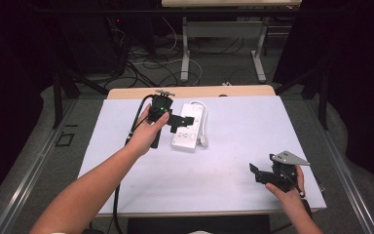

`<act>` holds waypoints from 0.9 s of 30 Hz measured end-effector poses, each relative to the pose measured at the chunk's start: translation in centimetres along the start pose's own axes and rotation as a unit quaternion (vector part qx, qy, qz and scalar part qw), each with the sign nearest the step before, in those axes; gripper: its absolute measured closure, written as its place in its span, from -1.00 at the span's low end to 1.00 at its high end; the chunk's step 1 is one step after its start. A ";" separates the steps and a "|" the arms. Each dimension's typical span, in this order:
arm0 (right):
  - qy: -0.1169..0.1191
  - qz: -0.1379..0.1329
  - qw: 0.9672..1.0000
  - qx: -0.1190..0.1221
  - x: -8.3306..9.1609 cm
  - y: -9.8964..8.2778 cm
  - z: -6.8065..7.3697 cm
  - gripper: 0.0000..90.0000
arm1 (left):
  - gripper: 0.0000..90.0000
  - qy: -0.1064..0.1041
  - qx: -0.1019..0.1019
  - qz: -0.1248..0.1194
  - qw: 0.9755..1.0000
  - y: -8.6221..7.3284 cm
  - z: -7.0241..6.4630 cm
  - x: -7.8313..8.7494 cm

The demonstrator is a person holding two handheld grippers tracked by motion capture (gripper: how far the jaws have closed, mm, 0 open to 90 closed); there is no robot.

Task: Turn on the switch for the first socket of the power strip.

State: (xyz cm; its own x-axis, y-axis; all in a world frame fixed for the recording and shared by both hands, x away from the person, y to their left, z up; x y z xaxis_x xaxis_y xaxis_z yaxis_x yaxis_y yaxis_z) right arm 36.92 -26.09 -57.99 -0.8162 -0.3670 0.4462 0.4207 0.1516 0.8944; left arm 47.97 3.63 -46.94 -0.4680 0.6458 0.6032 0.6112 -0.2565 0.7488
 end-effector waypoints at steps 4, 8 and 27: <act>0.004 -0.001 1.000 0.004 -0.1 0.0 0.1 -0.70 | -0.98 0.000 -0.004 -0.003 1.000 -0.9 0.2 1.2; 0.001 0.000 1.000 -0.003 0.0 0.0 0.1 -0.71 | -0.98 0.007 -0.002 -0.008 1.000 -1.8 0.7 2.2; 0.006 0.013 1.000 -0.003 -0.1 -0.2 0.3 -0.81 | -0.98 0.012 0.019 -0.006 1.000 -7.0 2.3 4.8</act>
State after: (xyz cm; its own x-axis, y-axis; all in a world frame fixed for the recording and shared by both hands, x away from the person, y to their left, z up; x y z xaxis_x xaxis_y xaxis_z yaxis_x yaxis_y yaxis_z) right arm 36.75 -25.79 -58.22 -0.8004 -0.3742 0.4684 0.4434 0.1562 0.8826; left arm 42.89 10.17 -49.85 -0.4901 0.6307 0.6017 0.6299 -0.2209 0.7446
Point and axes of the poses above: each handheld gripper's, and its own axes: x roughly backward along the jaws, y roughly out of its top, z roughly to its left, the point moved 8 cm from there along -x, roughly forward along the jaws, and after that the axes turned 3 degrees about -z, right-handed, at the moved point
